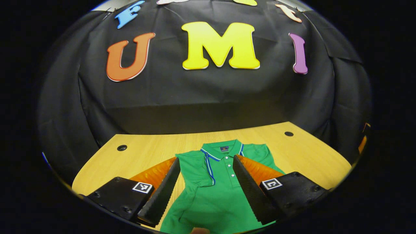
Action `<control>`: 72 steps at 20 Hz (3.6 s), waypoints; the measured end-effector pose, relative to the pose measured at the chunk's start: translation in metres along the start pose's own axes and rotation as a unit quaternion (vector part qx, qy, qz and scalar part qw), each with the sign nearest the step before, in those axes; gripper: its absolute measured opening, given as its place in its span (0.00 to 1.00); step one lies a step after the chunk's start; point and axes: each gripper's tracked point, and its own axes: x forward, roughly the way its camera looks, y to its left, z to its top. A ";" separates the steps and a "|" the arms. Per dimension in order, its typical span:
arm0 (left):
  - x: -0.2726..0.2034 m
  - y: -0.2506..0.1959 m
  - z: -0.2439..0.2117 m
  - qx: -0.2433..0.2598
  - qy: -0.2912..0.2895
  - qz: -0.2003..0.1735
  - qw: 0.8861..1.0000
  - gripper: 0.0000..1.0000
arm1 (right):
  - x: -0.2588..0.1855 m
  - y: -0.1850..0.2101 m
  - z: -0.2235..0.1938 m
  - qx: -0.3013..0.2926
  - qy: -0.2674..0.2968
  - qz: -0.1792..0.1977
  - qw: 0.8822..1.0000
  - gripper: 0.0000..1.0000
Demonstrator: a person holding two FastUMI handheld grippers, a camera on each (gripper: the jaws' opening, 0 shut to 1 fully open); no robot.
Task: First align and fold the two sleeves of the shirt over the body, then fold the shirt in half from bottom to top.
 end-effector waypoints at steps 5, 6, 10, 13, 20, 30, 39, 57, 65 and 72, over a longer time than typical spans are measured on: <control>-0.079 0.015 -0.002 -0.013 -0.052 -0.004 0.999 1.00 | -0.034 0.009 -0.003 -0.002 -0.011 0.001 1.000 0.95; -0.093 0.020 -0.008 -0.014 -0.054 -0.003 0.998 1.00 | -0.038 0.008 -0.008 -0.008 -0.007 -0.004 1.000 0.95; -0.138 0.041 -0.049 0.003 -0.051 0.020 0.998 1.00 | -0.066 0.018 -0.044 0.007 0.027 -0.012 1.000 0.97; -0.159 0.054 -0.102 0.020 -0.019 0.037 0.999 1.00 | -0.090 0.022 -0.102 0.023 0.083 -0.021 0.996 0.96; -0.191 0.050 -0.209 -0.009 0.078 0.003 0.997 1.00 | -0.126 0.017 -0.179 0.068 0.171 -0.060 0.981 0.95; -0.186 0.059 -0.246 -0.026 0.121 0.013 0.992 1.00 | -0.125 0.036 -0.229 0.059 0.275 -0.063 0.958 0.95; -0.180 0.068 -0.247 -0.027 0.110 0.035 0.993 0.75 | -0.119 0.039 -0.235 0.082 0.278 -0.042 0.956 0.53; -0.122 0.037 -0.141 0.014 0.018 0.002 1.000 0.06 | -0.054 0.021 -0.129 0.091 0.189 -0.008 0.978 0.00; -0.059 0.038 -0.078 0.001 -0.039 0.015 0.999 0.06 | 0.044 0.020 -0.089 0.057 0.150 0.012 0.987 0.00; 0.035 0.048 -0.026 0.027 -0.058 0.020 0.998 0.06 | 0.156 0.030 -0.048 -0.002 0.109 0.029 0.994 0.00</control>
